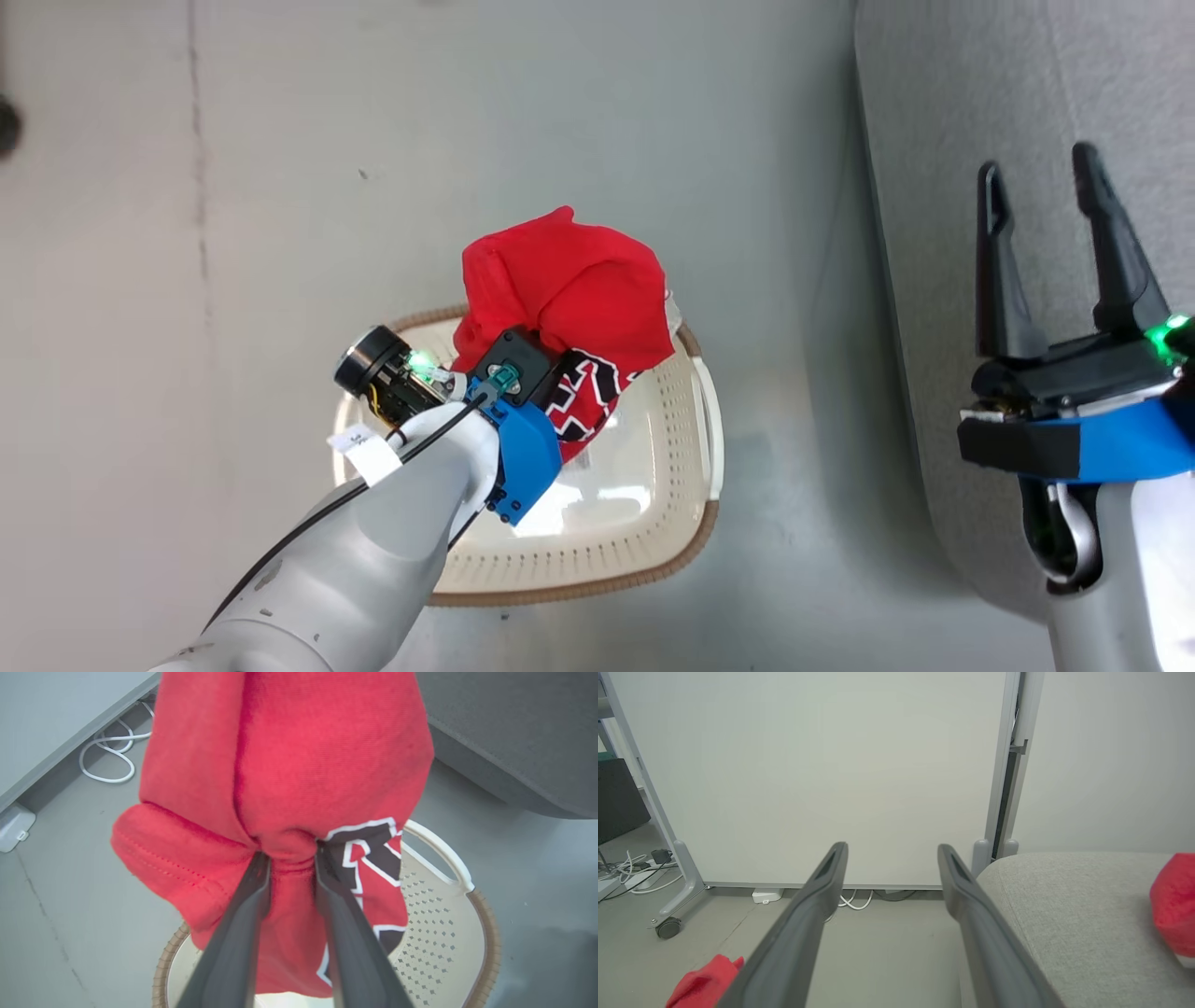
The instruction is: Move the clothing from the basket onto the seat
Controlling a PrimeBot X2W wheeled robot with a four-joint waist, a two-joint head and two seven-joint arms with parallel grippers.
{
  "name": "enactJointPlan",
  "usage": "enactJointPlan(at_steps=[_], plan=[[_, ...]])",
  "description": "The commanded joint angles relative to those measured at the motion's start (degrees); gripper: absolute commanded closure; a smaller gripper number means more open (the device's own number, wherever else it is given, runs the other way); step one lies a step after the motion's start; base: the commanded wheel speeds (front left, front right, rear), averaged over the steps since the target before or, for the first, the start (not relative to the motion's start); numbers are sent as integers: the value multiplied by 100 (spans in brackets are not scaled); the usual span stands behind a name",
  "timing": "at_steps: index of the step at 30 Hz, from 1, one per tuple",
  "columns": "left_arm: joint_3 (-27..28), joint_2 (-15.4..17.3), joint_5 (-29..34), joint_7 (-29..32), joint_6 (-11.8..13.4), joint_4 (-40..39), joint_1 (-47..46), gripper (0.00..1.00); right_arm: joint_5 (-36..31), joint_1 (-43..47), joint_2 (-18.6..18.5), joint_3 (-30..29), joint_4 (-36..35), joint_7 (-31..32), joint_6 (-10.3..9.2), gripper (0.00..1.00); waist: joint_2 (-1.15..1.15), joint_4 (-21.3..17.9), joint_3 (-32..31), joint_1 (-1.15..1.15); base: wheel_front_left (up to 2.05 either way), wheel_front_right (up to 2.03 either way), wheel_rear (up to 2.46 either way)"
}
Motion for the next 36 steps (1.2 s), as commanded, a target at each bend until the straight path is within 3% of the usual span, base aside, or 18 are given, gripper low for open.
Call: enactJointPlan(at_steps=[1, 7, 20, 36], plan=[[15, -11, -20, -56, -1, -48, 61, 100, -33, 105, 6, -13, 43, -2, 3, 0, 0, 147, -457, 0, 0, 0, 0], [180, -10, -206, -143, 66, -306, 285, 100, -53, 454, 32, -24, 281, -2, 3, 0, 0, 229, -1110, 0, 0, 0, 0], [1112, 175, -162, -144, 183, -1438, 871, 100, -55, 1219, 157, 11, 600, -2, 3, 0, 0, 390, -2349, 0, 0, 0, 0], [1791, 356, 179, -146, 462, -2869, 1525, 100, -16, 1766, 289, 34, 810, -3, 3, 0, 0, 560, -3061, 0, 0, 0, 0]])
